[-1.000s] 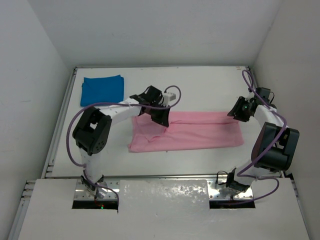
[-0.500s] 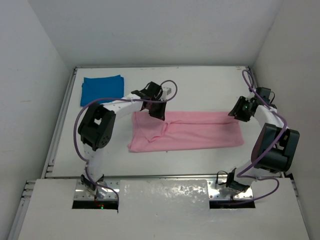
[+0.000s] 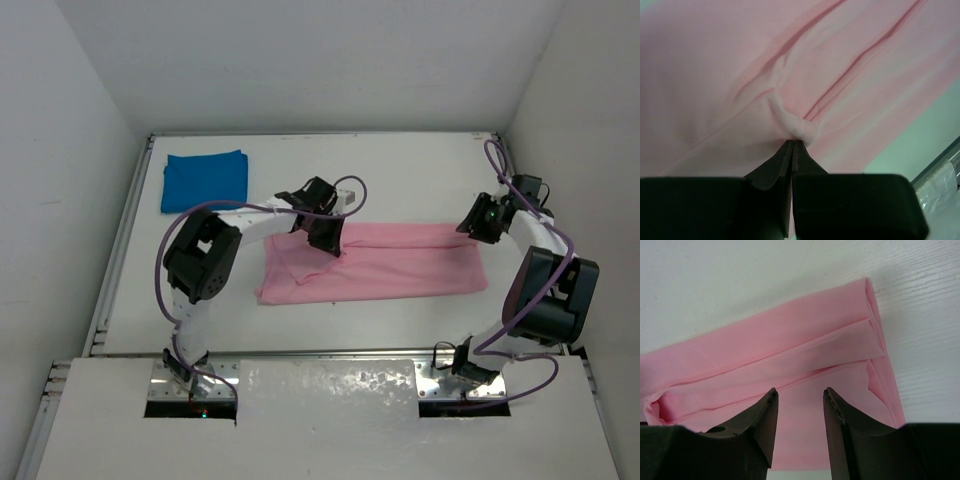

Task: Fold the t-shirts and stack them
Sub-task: Fold the other side of the tshirt into a rectangle, then rotate the tshirt 75 degrees

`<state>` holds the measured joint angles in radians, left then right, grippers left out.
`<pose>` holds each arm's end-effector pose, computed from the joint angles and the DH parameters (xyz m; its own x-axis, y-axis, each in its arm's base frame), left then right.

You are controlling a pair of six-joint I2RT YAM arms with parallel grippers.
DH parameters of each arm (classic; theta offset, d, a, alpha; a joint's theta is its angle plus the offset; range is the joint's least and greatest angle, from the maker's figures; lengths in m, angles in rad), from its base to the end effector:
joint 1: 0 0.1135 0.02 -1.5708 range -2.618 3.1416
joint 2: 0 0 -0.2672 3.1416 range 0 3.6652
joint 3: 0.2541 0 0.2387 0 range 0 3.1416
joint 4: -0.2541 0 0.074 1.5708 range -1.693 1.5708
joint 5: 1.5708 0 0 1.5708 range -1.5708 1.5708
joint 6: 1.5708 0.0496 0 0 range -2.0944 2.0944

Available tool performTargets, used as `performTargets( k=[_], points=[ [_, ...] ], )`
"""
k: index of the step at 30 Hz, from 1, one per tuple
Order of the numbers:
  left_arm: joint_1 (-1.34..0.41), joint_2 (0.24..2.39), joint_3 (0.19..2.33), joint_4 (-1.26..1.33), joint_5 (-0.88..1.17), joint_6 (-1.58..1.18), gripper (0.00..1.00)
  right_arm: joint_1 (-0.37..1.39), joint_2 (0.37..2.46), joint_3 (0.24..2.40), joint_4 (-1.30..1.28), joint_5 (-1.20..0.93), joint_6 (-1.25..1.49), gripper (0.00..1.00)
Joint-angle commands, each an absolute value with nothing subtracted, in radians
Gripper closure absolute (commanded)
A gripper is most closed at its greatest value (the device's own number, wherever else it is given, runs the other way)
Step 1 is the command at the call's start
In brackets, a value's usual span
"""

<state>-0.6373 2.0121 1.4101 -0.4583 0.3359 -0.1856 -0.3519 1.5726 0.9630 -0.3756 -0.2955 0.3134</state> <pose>0.3259 -0.2616 0.1683 -0.8167 0.3879 -0.4272 0.5500 0.7474 -0.3728 0.2973 -0.0938 0.1964 -0.6891 0.5672 -0.4510 0.4111 0.8185 0.4013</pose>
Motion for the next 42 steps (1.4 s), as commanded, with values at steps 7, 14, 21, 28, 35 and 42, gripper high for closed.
performTargets(
  k=[7,14,21,28,35,42],
  points=[
    [-0.664,1.967,1.339,-0.374,0.368,-0.201,1.0,-0.356,1.557,0.971,-0.359,-0.293,0.299,0.59],
    [-0.664,1.984,1.35,-0.357,0.371,-0.206,1.0,-0.356,1.551,0.959,-0.357,-0.295,0.298,0.59],
    [-0.631,1.846,1.518,-0.546,0.235,-0.196,0.99,-0.356,1.554,0.966,-0.365,-0.29,0.307,0.58],
    [-0.457,1.798,1.435,-0.649,0.079,-0.218,0.71,-0.357,1.592,0.979,-0.385,-0.212,0.348,0.43],
    [-0.322,1.819,1.335,-0.589,0.018,-0.212,0.64,-0.357,1.716,1.09,-0.414,-0.169,0.331,0.44],
    [-0.321,1.919,1.356,-0.575,0.052,-0.21,0.64,-0.357,1.79,1.173,-0.437,-0.186,0.321,0.46]
  ],
)
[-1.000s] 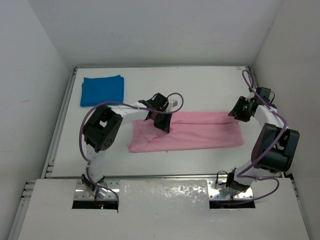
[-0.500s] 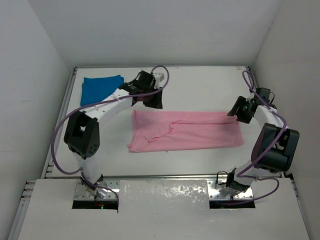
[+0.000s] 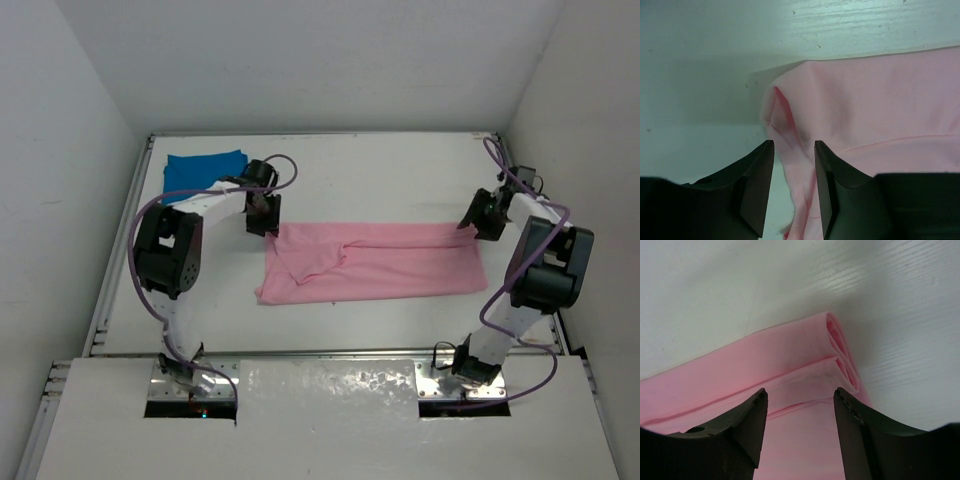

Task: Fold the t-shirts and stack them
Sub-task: Rotate the tshirt 75 degrees

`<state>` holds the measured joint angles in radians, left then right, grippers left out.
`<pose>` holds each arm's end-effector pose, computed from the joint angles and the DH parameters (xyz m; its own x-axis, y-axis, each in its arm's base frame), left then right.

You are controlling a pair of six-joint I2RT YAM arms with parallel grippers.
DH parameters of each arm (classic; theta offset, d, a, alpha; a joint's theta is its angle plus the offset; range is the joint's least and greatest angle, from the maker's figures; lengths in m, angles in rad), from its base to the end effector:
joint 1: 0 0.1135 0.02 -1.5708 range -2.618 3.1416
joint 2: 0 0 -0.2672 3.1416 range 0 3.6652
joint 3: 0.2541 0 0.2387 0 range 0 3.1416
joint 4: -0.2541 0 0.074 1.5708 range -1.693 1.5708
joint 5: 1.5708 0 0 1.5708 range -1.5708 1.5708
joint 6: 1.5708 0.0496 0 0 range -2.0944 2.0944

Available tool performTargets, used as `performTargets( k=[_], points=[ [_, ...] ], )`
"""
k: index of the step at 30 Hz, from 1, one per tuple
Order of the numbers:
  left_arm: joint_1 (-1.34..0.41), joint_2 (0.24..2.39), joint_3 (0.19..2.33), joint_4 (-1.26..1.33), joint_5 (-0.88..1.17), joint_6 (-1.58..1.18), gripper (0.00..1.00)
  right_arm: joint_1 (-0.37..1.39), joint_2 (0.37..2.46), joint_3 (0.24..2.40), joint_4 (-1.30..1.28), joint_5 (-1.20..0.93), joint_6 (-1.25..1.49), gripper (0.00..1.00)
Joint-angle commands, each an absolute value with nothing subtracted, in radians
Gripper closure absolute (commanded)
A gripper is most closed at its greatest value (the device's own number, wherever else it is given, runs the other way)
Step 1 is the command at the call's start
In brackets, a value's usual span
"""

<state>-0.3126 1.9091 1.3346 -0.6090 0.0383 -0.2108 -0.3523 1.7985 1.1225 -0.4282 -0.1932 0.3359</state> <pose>0.3628 -0.1193 0.1760 -0.9287 0.0804 -0.3619 0.1296 0.9850 -0.1137 0.3349 -0.1130 0.1665 -0.7065 0.6044 -0.3682 0.5195 0.7962 0.3102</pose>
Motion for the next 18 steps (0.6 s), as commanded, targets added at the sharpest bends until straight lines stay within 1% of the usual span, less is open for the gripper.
performTargets(
  k=[1,8,10,11,12,13,14,18],
  points=[
    [-0.321,1.928,1.356,-0.563,0.055,-0.21,0.64,-0.357,1.79,1.177,-0.442,-0.175,0.315,0.46],
    [-0.321,2.023,1.414,-0.566,0.077,-0.195,0.63,-0.359,1.755,1.117,-0.431,-0.161,0.302,0.46],
    [-0.319,2.048,1.427,-0.554,0.084,-0.187,0.64,-0.357,1.727,1.101,-0.431,-0.155,0.295,0.46],
    [-0.321,2.054,1.449,-0.552,0.086,-0.181,0.77,-0.359,1.72,1.1,-0.433,-0.156,0.293,0.46],
    [-0.321,2.071,1.46,-0.546,0.087,-0.178,0.85,-0.357,1.703,1.098,-0.434,-0.155,0.293,0.46],
    [-0.321,2.077,1.479,-0.535,0.095,-0.176,0.91,-0.359,1.695,1.092,-0.437,-0.155,0.291,0.46],
    [-0.321,2.083,1.488,-0.523,0.101,-0.176,1.0,-0.357,1.687,1.089,-0.439,-0.155,0.293,0.46],
    [-0.321,2.167,1.592,-0.448,0.146,-0.175,1.0,-0.359,1.643,1.06,-0.437,-0.17,0.307,0.46]
  ],
)
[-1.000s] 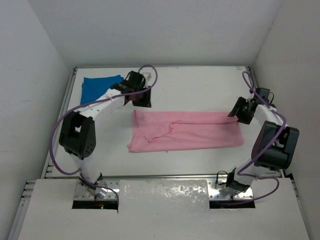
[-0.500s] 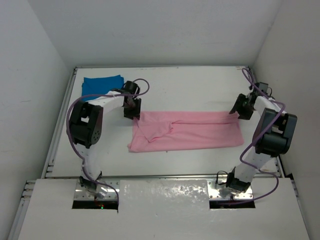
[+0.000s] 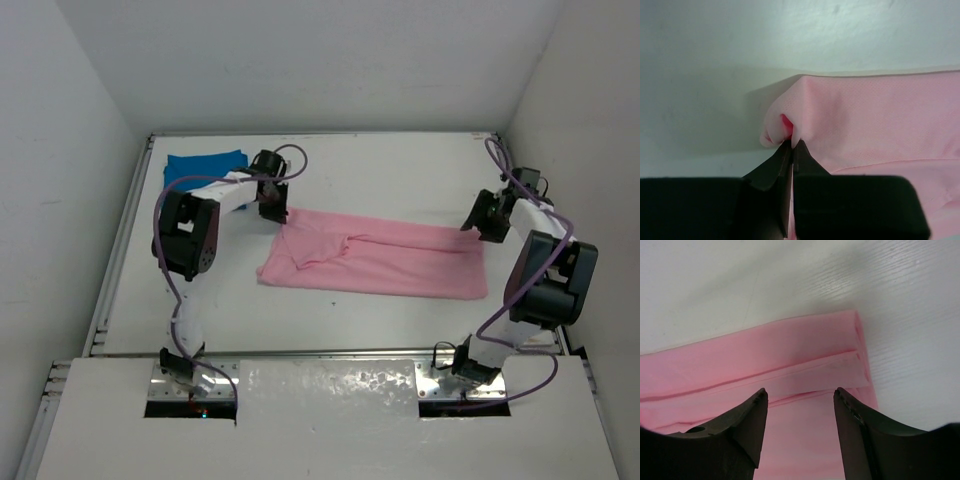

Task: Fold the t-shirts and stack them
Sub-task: Rotate the tshirt 75 degrees

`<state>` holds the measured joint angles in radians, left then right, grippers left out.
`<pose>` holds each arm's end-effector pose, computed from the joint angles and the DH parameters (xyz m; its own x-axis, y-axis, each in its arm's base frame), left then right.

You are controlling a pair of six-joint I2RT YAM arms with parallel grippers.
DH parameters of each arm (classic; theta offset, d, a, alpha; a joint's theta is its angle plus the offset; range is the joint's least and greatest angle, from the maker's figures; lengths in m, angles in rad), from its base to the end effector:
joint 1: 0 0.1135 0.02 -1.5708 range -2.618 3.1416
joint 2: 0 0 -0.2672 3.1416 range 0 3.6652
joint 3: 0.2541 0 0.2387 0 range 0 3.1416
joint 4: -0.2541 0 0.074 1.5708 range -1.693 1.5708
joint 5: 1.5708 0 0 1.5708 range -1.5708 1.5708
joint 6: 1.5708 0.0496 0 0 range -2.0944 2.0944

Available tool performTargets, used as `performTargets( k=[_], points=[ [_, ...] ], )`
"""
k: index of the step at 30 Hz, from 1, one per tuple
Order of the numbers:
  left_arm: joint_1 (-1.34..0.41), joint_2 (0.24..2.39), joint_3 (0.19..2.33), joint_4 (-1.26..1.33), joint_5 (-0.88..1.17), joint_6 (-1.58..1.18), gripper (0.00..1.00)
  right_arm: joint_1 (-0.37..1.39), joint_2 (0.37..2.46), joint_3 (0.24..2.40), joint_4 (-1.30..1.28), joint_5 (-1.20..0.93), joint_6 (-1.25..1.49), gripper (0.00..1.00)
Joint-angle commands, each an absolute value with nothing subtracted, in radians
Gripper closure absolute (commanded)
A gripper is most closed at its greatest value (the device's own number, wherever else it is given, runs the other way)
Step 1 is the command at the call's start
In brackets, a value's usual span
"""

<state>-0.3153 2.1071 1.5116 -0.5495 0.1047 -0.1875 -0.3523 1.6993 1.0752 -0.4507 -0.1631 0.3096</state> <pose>0.4095 -0.1390 0.1510 -0.9158 0.1037 -0.3881 0.1819 0.9684 -0.1705 0.3175 -0.1081 0.1841 -0.7046 0.5794 -0.4098 0.5067 0.8150 0.2810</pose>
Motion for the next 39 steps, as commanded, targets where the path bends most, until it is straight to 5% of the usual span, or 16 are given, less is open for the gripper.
performTargets(
  k=[1,8,10,11,13,27,39],
  points=[
    [-0.321,2.187,1.656,-0.434,0.15,-0.176,1.0,-0.357,1.622,1.042,-0.436,-0.169,0.314,0.46],
    [-0.319,2.407,2.057,-0.279,0.186,-0.274,0.97,-0.357,1.526,0.931,-0.388,-0.161,0.357,0.46],
    [-0.319,2.496,2.217,-0.296,0.245,-0.301,0.71,-0.359,1.519,0.936,-0.376,-0.175,0.36,0.46],
    [-0.319,2.516,2.247,-0.319,0.261,-0.314,0.46,-0.357,1.519,0.946,-0.379,-0.173,0.357,0.45],
    [-0.319,2.479,2.193,-0.305,0.294,-0.308,0.27,-0.357,1.535,0.998,-0.4,-0.16,0.339,0.45],
    [-0.322,2.011,1.692,-0.462,0.153,-0.236,0.32,-0.416,1.766,1.184,-0.469,-0.158,0.206,0.42],
    [-0.337,2.023,1.525,-0.431,0.186,-0.247,0.35,-0.451,1.801,1.121,-0.476,-0.236,0.187,0.42]
  ],
)
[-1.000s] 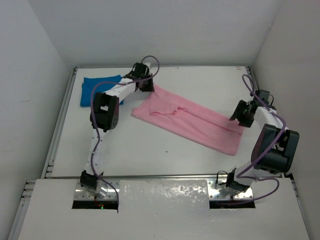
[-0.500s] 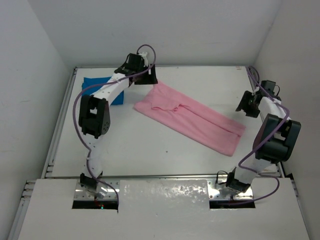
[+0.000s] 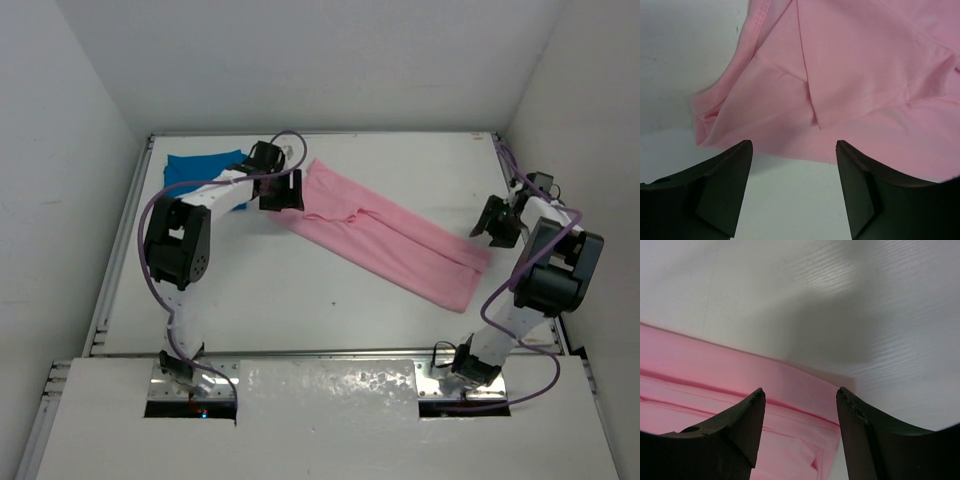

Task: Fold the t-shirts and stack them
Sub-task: Rotate the tshirt 75 degrees

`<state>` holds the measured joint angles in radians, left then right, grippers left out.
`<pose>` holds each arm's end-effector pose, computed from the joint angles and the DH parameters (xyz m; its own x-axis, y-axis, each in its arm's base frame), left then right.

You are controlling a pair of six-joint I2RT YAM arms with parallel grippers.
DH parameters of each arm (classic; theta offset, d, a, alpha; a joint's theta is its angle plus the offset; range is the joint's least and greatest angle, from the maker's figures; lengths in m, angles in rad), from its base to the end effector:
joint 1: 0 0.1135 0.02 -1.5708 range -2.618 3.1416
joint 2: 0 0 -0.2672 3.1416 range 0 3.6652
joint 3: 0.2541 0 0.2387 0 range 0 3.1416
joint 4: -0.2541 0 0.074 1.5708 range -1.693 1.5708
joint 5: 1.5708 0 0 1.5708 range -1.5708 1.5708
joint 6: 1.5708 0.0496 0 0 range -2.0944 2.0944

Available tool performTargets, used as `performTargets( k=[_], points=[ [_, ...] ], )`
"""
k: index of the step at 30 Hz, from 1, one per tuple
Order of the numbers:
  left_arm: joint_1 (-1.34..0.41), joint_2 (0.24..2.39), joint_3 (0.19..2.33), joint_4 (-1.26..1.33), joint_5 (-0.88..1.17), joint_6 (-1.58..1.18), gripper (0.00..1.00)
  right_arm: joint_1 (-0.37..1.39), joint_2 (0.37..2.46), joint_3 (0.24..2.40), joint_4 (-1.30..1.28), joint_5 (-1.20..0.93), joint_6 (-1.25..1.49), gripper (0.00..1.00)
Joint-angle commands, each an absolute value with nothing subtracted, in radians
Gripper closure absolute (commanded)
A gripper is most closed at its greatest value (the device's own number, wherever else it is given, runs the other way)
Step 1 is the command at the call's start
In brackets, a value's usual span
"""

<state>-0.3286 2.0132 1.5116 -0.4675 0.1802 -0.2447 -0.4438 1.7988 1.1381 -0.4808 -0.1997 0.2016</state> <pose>0.4092 -0.1489 0.1953 -0.8572 0.0405 -0.5134 0.2122 0.9361 -0.2805 0.3209 -0.1417 0.1679 -0.7352 0.5669 -0.3717 0.5037 0.8238 0.2601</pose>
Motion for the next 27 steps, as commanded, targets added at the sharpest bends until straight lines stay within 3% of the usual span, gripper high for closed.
performTargets(
  k=[1,7,11,14,17,24,27],
  points=[
    [-0.337,2.032,1.522,-0.43,0.183,-0.245,0.35,-0.451,1.801,1.112,-0.471,-0.244,0.19,0.42],
    [-0.337,2.086,1.523,-0.393,0.17,-0.227,0.4,-0.453,1.772,1.051,-0.468,-0.239,0.199,0.43],
    [-0.334,2.146,1.609,-0.417,0.138,-0.198,0.73,-0.451,1.755,1.009,-0.468,-0.226,0.212,0.44],
    [-0.331,2.203,1.684,-0.437,0.132,-0.193,0.92,-0.453,1.744,0.983,-0.477,-0.215,0.224,0.45],
    [-0.328,2.235,1.752,-0.459,0.109,-0.193,1.0,-0.451,1.698,0.945,-0.465,-0.204,0.245,0.46],
    [-0.272,2.315,1.937,-0.475,0.063,-0.193,0.97,-0.433,1.573,0.792,-0.465,-0.239,0.371,0.48],
    [-0.249,2.356,2.032,-0.5,0.103,-0.198,0.85,-0.393,1.482,0.721,-0.477,-0.192,0.403,0.48]
  ],
)
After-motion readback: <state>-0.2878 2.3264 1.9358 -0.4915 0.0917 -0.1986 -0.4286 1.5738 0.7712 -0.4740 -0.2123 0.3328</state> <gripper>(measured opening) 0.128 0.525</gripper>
